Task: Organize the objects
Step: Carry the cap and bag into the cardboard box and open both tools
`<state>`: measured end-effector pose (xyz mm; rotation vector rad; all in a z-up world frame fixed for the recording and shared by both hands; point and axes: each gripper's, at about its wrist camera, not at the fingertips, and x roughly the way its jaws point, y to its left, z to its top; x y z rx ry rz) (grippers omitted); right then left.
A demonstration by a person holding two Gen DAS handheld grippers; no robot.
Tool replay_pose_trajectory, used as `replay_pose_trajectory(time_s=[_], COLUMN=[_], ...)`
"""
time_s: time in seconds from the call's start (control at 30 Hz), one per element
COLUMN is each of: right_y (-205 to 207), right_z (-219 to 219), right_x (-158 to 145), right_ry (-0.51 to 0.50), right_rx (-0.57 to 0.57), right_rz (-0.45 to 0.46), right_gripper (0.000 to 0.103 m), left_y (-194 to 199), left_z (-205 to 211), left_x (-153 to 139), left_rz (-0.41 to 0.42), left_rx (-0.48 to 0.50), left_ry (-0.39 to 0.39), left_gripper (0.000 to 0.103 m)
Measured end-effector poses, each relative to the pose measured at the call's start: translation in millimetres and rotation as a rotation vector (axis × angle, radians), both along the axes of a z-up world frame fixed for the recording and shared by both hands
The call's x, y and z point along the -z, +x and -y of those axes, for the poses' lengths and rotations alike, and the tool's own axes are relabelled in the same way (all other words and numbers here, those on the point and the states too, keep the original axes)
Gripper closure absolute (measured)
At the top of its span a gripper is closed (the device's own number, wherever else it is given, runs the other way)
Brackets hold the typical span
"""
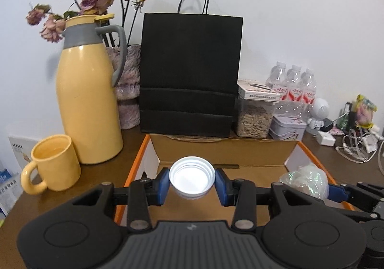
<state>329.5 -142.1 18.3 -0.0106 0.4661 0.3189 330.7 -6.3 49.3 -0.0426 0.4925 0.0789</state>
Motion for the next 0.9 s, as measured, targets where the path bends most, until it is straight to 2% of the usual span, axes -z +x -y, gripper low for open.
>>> replay_pose_trajectory(time_s=[0.23,0.47,0.5,0.53,0.57,0.6,0.63,0.9], right_y=[22,26,26,26,26,27,27,24], right_z=[4,3,3,3,3,3,3,5], right_x=[13,18,18,18,18,18,18,14], right_ry=[0.001,-0.012,-0.012,-0.017,-0.021,-0.027,-0.033,-0.031], right_rx=[0.017,0.018,0.021,0.023,0.027,0.038,0.048,0.054], right_rz=[-0.055,-0.072,-0.073,-0.075,-0.078,-0.080,-0.079,-0.061], right_gripper=[0.060,0.057,0.055,0.046,0.029,0.018,0.001,0.000], left_y=[28,31,30,31,31,30,29,24], left_z=[-1,1,1,2,3,3,4,7], left_x=[21,27,27,26,26,25,23,18], left_rz=[-0.065,-0.078,-0.076,-0.079,-0.080,-0.068,-0.051,-0.029], left_rx=[-0.014,-0.007,-0.008,-0.012,-0.018,-0.027,-0.037,-0.032], left_ry=[0.029,0.036,0.041,0.044,0.048,0.055,0.063,0.070], left_gripper=[0.064,0.063,0.050,0.037,0.008,0.000,0.000,0.000])
